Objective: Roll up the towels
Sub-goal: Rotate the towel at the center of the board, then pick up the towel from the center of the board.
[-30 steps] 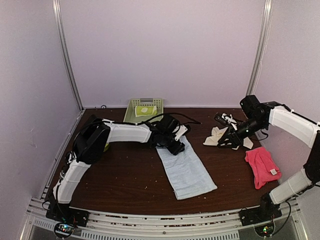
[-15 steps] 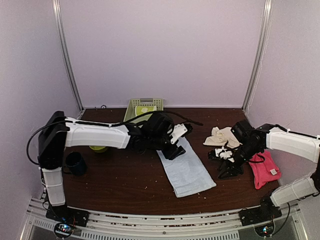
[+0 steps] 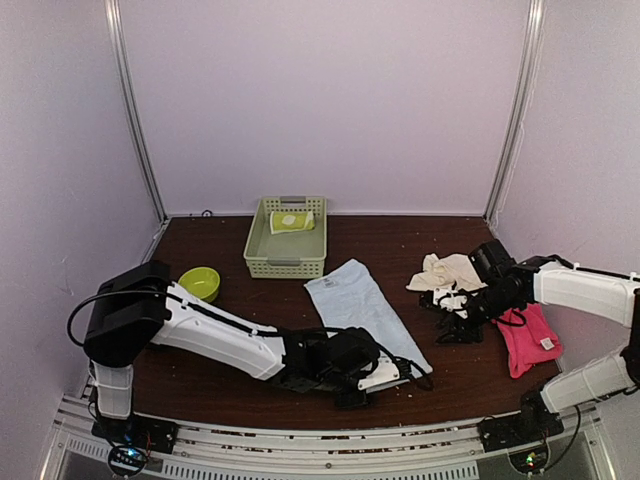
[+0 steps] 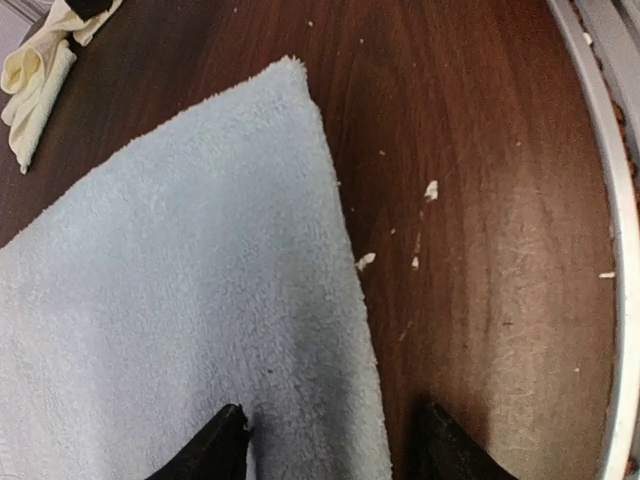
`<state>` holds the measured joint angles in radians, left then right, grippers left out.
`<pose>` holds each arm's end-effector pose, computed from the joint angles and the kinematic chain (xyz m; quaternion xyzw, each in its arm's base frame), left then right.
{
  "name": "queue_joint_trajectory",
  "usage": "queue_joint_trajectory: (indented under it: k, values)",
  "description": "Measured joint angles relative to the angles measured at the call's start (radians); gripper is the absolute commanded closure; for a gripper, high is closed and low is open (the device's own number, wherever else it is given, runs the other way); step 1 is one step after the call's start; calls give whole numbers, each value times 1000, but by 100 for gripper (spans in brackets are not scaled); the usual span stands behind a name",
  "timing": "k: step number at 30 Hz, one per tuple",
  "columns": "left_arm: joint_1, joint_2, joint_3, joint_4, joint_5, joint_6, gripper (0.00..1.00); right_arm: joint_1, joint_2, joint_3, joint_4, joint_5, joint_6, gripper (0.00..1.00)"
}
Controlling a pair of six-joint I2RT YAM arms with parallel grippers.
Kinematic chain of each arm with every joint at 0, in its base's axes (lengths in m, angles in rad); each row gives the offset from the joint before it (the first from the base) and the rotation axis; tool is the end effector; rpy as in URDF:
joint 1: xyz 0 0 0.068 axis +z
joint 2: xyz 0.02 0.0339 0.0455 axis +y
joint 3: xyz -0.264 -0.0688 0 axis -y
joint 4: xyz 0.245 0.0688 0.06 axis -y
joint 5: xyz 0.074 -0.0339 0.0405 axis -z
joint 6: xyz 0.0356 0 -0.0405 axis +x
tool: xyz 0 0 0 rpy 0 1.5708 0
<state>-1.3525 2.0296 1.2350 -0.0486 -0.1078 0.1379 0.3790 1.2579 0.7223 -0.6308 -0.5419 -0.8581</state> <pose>0.0956 -0.4132 0.1357 0.6187 0.6989 -0.1614 0.3205 0.1987 0.0989 0.1952 -0.5911 0.7378 0.2088 0.2502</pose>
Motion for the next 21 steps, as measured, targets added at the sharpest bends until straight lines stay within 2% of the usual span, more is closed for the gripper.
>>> queue_joint_trajectory:
  k: [4,9,14,17,21]
  values:
    - [10,49,58,-18,-17,6,44,-14,2,0,9,-1,18,61]
    - [12,81,110,-60,-35,14,66,-23,-3,13,-2,-17,51,61]
    - [13,78,109,-86,-18,17,80,-27,0,142,-80,-87,103,60]
    - [28,54,80,-95,47,-3,84,-27,3,248,-124,-140,136,59]
    - [87,-18,1,-98,218,-78,88,-19,-11,325,-170,-207,158,60]
